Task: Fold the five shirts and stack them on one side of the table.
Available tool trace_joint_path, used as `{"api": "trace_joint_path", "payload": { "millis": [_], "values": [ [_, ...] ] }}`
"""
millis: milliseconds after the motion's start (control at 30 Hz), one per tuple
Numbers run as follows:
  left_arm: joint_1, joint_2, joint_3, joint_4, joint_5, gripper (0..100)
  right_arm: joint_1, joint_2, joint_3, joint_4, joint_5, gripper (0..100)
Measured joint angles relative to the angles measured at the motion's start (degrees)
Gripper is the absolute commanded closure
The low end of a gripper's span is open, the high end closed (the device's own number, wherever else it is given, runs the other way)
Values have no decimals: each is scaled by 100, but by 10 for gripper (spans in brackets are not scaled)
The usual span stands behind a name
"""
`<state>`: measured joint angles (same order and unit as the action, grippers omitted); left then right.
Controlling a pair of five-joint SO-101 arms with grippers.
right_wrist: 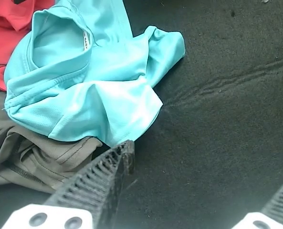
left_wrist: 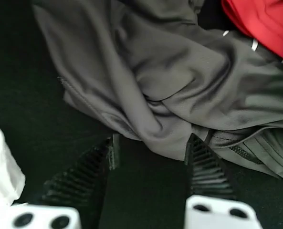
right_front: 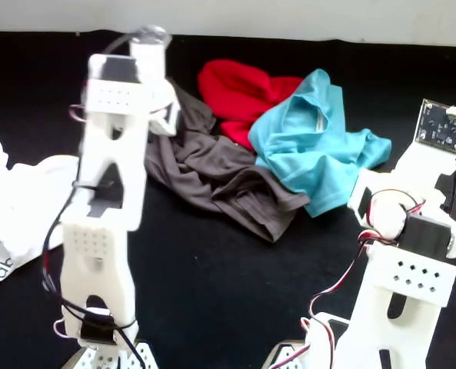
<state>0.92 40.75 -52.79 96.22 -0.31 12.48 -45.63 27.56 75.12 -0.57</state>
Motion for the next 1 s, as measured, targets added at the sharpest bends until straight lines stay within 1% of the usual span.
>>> {"api": "trace_joint_path", "payload": {
  "millis": [133,233,300,433,667,700,733,767,833,900,967,1000],
  "values": [
    [193,325,0,-44,0,772,158,0,53,-26,-141,545],
    [220,501,0,-105,0,771,308,9,79,-26,-703,545],
    [220,642,0,-132,0,761,334,9,97,-26,-888,545],
    [281,958,0,-264,0,697,334,9,97,-35,-756,545],
    [563,1521,0,-809,0,701,246,9,114,-35,-352,545],
    [580,1582,0,-879,0,719,246,9,114,-35,-316,545],
    [580,1618,-9,-905,-35,760,246,9,114,-35,-299,545],
    [580,1670,-18,-914,-167,825,246,9,114,-35,-290,545],
    [527,1688,-18,-923,-440,996,246,9,114,-35,-255,545],
    [308,1705,-26,-932,-554,962,246,9,114,-35,-185,545],
    [35,1705,-18,-923,-580,998,246,9,114,-35,-114,545],
    [-97,1705,-18,-923,-598,988,246,9,114,-35,-79,545]
  ]
}}
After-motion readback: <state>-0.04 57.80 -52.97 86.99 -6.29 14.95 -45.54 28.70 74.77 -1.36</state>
